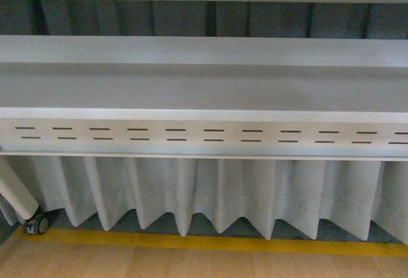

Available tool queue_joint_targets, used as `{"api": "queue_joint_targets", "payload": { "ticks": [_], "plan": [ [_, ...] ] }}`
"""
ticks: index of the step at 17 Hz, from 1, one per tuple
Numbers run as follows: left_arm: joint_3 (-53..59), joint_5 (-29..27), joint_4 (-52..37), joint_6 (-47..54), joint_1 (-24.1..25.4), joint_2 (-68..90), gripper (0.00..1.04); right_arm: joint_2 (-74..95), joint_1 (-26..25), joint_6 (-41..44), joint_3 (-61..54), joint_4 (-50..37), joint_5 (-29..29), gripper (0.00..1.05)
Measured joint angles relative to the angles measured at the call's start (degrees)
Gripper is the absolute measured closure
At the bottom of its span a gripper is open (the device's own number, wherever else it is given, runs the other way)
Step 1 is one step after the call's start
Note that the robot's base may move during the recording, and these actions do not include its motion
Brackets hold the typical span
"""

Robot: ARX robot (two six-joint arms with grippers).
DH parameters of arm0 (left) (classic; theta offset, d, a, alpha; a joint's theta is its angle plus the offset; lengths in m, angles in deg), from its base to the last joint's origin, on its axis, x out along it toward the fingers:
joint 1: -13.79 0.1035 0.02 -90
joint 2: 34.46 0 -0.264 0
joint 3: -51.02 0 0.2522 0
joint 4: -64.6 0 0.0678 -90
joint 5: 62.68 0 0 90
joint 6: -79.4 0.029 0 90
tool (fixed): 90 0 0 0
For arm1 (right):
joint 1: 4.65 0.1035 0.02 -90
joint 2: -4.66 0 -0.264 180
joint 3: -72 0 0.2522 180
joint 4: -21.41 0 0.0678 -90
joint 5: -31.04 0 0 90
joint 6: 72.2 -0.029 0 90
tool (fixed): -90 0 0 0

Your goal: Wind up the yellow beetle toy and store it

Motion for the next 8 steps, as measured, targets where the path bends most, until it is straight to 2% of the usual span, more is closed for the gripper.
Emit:
{"api": "queue_joint_targets", "payload": {
  "ticks": [8],
  "plan": [
    [0.0,0.0,0.0,0.0,0.0,0.0,0.07,0.0,0.0,0.0,0.0,0.0,0.0,0.07]
  ]
}}
